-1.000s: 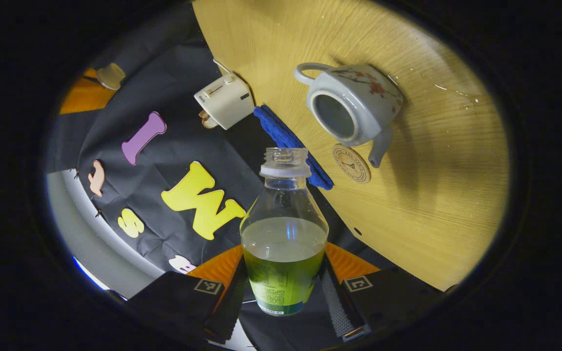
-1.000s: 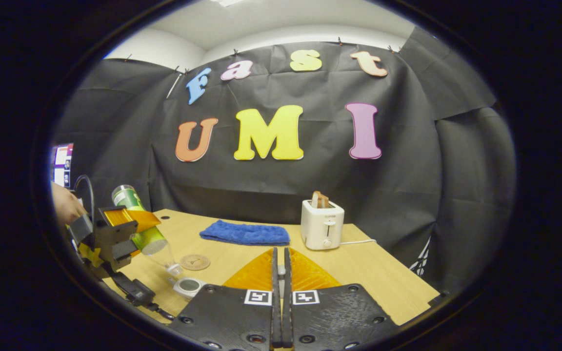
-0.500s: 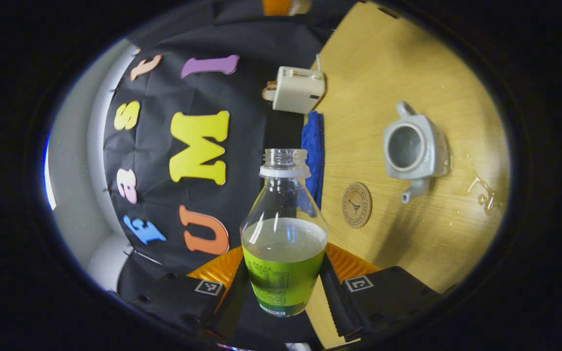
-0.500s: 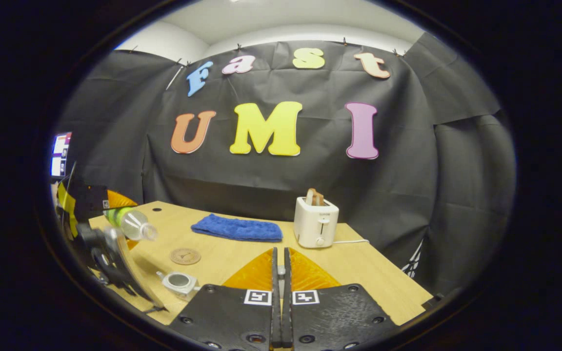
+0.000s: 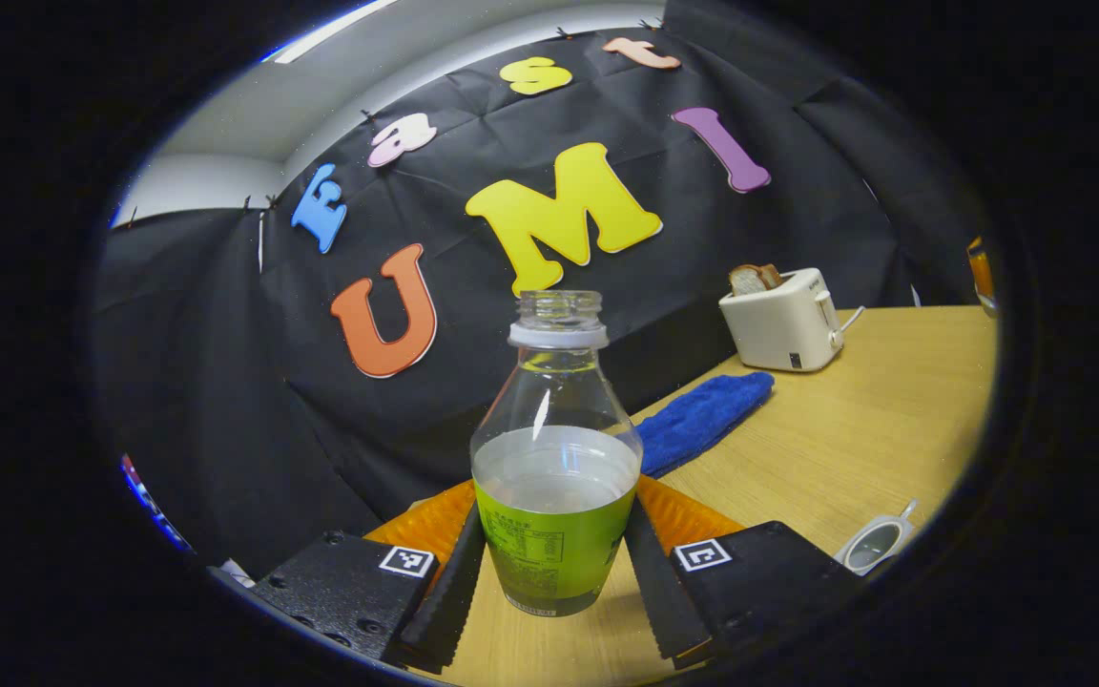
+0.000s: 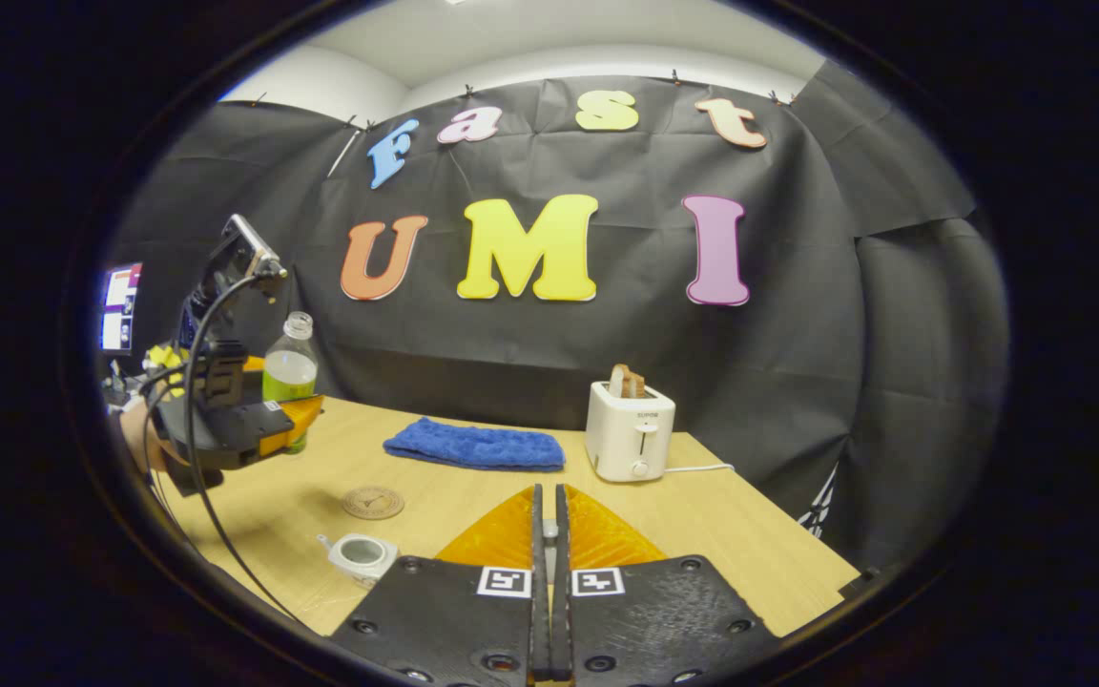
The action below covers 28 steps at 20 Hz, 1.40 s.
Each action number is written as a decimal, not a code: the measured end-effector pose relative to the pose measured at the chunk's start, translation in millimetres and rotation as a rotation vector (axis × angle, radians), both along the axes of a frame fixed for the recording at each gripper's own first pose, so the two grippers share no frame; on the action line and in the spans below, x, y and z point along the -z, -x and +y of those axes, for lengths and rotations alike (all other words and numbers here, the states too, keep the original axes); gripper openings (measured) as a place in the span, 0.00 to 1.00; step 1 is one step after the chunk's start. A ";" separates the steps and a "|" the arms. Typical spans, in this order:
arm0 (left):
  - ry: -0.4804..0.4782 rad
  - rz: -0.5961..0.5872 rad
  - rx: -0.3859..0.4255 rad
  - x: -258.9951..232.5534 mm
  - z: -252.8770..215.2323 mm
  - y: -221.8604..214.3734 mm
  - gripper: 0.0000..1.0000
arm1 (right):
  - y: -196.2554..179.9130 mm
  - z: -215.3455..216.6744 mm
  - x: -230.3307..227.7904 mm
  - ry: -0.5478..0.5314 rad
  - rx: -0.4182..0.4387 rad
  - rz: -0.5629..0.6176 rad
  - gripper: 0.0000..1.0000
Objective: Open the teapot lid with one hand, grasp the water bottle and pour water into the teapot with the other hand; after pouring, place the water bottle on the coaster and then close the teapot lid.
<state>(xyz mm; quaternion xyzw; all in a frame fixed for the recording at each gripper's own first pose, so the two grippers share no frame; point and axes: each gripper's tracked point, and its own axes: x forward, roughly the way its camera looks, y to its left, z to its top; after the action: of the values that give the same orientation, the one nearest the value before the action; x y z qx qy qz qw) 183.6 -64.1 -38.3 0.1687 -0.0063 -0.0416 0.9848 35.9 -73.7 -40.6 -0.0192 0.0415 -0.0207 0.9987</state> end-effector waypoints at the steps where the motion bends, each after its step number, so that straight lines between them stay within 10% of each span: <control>1: 0.043 -0.002 0.022 5.2 -7.4 -6.3 0.76 | -1.3 1.5 2.4 -0.001 -0.004 0.005 0.01; 10: 0.405 0.034 0.119 32.2 -58.8 -40.5 0.77 | -5.4 -12.3 4.6 -0.023 0.019 0.010 0.01; 23: 0.411 0.121 0.045 64.7 -51.3 -44.6 0.80 | -12.4 -21.8 17.4 -0.025 0.046 0.042 0.02; 28: 0.403 0.122 0.044 60.6 -46.5 -33.7 0.95 | -12.8 -15.8 19.6 -0.009 0.037 0.048 0.02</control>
<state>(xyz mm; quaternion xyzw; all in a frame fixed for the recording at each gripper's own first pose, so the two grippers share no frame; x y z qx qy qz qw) 217.3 -110.6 -99.0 -0.0348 0.0413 -0.0711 0.9960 48.7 -89.5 -60.2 -0.0144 0.0659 -0.0384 0.9970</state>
